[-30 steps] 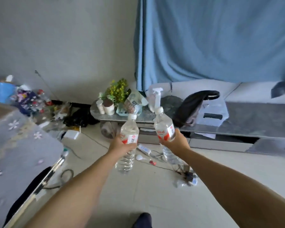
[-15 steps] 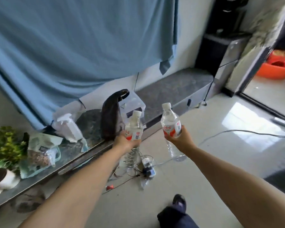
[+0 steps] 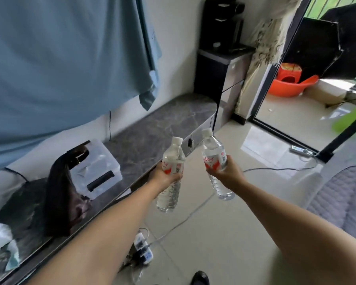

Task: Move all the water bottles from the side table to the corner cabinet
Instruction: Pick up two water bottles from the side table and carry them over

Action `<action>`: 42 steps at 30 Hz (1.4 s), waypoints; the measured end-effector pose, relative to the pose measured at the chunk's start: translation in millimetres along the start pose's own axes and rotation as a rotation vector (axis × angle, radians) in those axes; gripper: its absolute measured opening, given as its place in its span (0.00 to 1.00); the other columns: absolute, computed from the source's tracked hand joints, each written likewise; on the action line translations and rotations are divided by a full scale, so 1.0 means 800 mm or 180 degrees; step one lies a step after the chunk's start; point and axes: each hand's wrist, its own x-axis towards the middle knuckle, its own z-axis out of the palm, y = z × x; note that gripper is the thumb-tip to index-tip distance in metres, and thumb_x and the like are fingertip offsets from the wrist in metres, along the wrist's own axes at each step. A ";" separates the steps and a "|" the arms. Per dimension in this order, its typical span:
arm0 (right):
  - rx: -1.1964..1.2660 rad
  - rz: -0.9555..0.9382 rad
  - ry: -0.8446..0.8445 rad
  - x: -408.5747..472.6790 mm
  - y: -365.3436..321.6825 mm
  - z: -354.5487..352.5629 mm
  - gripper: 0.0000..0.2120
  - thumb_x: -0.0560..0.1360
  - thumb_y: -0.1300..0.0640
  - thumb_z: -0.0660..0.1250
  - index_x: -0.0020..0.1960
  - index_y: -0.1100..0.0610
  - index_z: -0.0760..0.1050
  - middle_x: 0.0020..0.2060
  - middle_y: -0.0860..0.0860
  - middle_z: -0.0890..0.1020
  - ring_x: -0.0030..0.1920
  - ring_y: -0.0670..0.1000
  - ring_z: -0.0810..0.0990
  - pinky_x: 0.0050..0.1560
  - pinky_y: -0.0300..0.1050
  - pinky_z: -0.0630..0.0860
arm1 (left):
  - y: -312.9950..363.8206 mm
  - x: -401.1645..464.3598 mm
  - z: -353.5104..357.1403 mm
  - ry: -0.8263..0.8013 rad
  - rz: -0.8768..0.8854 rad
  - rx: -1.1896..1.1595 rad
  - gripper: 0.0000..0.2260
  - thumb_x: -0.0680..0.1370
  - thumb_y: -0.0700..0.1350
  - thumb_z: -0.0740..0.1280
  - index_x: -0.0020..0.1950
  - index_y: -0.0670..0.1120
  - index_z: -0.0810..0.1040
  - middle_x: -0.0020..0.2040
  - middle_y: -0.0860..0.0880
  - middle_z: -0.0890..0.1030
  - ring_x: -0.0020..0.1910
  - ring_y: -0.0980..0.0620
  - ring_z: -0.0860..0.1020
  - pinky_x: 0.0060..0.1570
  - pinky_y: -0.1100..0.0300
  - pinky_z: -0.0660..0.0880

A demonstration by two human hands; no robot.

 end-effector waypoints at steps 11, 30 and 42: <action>0.0285 0.0153 0.0156 0.234 0.006 -0.060 0.26 0.66 0.45 0.77 0.58 0.52 0.71 0.50 0.50 0.81 0.47 0.51 0.79 0.43 0.43 0.72 | 0.117 0.227 0.078 -0.0309 0.0008 0.0055 0.17 0.67 0.44 0.78 0.51 0.51 0.77 0.45 0.53 0.80 0.45 0.53 0.79 0.44 0.64 0.74; 0.0657 0.0445 0.0379 0.707 -0.086 -0.112 0.27 0.64 0.45 0.79 0.57 0.52 0.72 0.47 0.49 0.83 0.46 0.50 0.82 0.44 0.46 0.78 | 0.321 0.663 0.113 -0.0360 -0.0230 0.0176 0.26 0.70 0.51 0.75 0.62 0.50 0.66 0.52 0.51 0.75 0.51 0.49 0.75 0.50 0.57 0.71; 0.0250 0.0373 -0.0500 1.057 -0.116 -0.085 0.30 0.64 0.47 0.79 0.58 0.53 0.69 0.47 0.48 0.80 0.46 0.49 0.80 0.47 0.48 0.77 | 0.364 0.913 0.160 0.0436 -0.0935 -0.0419 0.27 0.67 0.49 0.78 0.62 0.47 0.72 0.57 0.47 0.80 0.57 0.46 0.79 0.60 0.48 0.75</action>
